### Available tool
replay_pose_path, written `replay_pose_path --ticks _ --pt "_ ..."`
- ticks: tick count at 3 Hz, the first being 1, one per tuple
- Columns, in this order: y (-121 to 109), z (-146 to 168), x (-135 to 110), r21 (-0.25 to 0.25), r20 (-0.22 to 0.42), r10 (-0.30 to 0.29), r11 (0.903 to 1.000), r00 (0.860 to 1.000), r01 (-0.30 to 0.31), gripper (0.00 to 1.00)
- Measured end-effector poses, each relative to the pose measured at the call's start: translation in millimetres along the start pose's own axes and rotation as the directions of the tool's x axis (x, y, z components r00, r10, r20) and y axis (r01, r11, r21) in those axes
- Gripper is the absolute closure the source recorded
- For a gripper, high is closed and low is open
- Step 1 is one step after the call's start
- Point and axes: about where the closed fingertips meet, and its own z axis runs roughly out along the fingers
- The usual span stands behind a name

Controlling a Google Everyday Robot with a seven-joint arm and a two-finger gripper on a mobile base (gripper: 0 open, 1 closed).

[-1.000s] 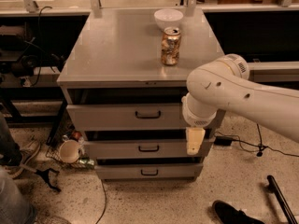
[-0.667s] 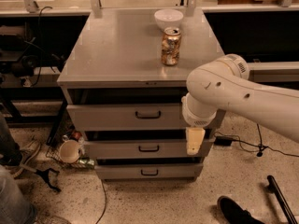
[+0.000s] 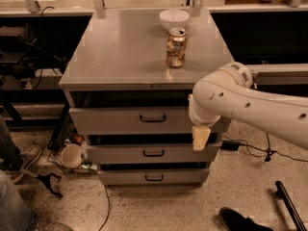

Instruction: Open top drawer

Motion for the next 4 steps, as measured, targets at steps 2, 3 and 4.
replay_pose_path --ticks 2,3,4 --pt "-24 40 19 0.033 0.015 0.025 0.9991 1.000 -0.026 0.00" --pt "-30 55 31 0.022 0.031 0.057 0.9981 0.998 -0.058 0.00" --pt "-34 66 41 0.004 0.038 0.086 0.9962 0.996 -0.086 0.16"
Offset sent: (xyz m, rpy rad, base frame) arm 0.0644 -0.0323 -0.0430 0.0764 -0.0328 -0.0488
